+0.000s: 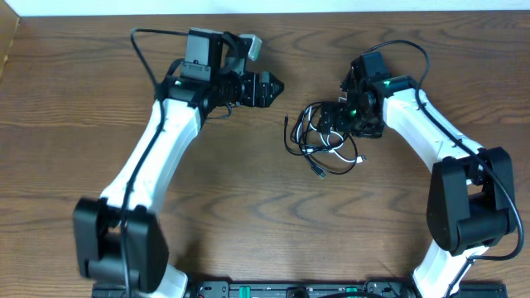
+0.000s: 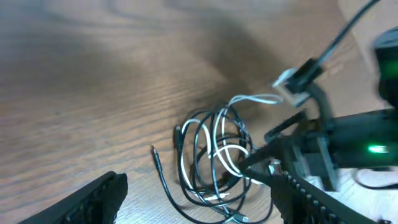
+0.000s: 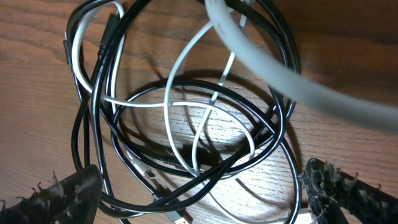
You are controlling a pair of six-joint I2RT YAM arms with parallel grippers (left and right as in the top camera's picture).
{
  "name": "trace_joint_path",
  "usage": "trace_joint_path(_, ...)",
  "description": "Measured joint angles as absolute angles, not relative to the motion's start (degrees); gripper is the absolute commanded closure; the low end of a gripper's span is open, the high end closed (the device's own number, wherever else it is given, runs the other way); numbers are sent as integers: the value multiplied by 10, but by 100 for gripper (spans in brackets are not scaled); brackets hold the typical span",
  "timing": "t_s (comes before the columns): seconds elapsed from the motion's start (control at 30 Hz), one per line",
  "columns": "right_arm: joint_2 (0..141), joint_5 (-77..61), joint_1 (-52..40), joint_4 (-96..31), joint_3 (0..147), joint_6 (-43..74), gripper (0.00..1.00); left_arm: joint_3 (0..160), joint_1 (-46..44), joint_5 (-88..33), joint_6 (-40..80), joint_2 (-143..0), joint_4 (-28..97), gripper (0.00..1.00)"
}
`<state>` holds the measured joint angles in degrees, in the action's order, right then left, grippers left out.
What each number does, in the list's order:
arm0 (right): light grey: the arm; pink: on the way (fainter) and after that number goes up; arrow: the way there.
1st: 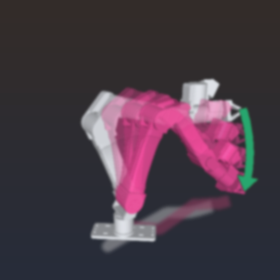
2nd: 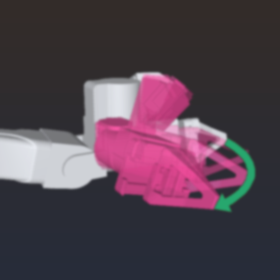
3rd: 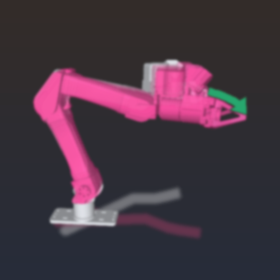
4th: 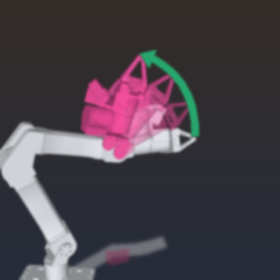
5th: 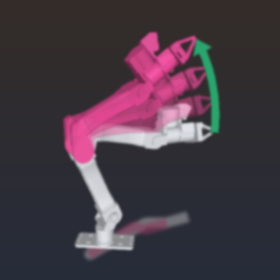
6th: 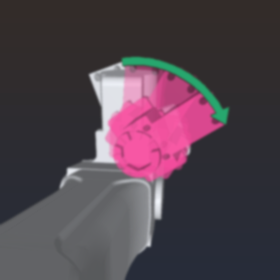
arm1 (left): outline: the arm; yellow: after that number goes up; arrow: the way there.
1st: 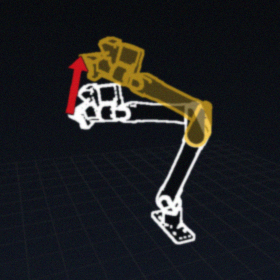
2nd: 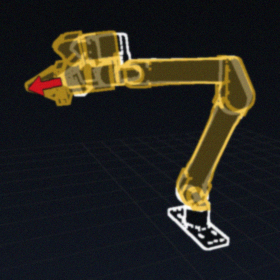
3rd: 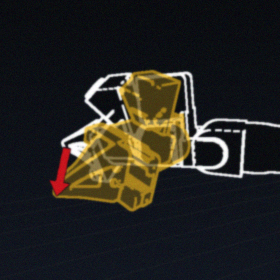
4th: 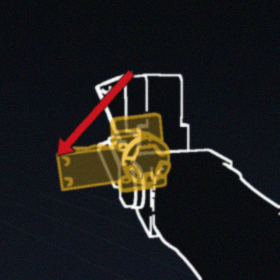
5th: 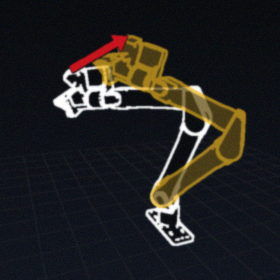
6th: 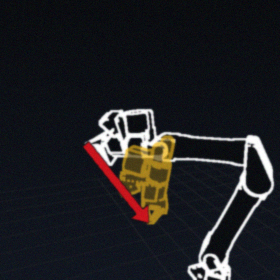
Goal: Untangle cables
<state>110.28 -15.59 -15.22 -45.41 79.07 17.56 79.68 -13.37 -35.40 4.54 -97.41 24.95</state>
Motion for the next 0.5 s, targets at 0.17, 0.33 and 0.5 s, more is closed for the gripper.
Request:
trace_joint_path(0.17, 1103, -156, -152, -454, 791, 176, 1, 797, -134, -304, 47, -903, 295, 21)
trace_joint_path(0.33, 1103, -156, -152, -454, 791, 176, 1, 797, -134, -272, 47, -902, 303, 21)
trace_joint_path(0.5, 1103, -156, -152, -454, 791, 176, 1, 797, -134, -266, 47, -902, 302, 20)
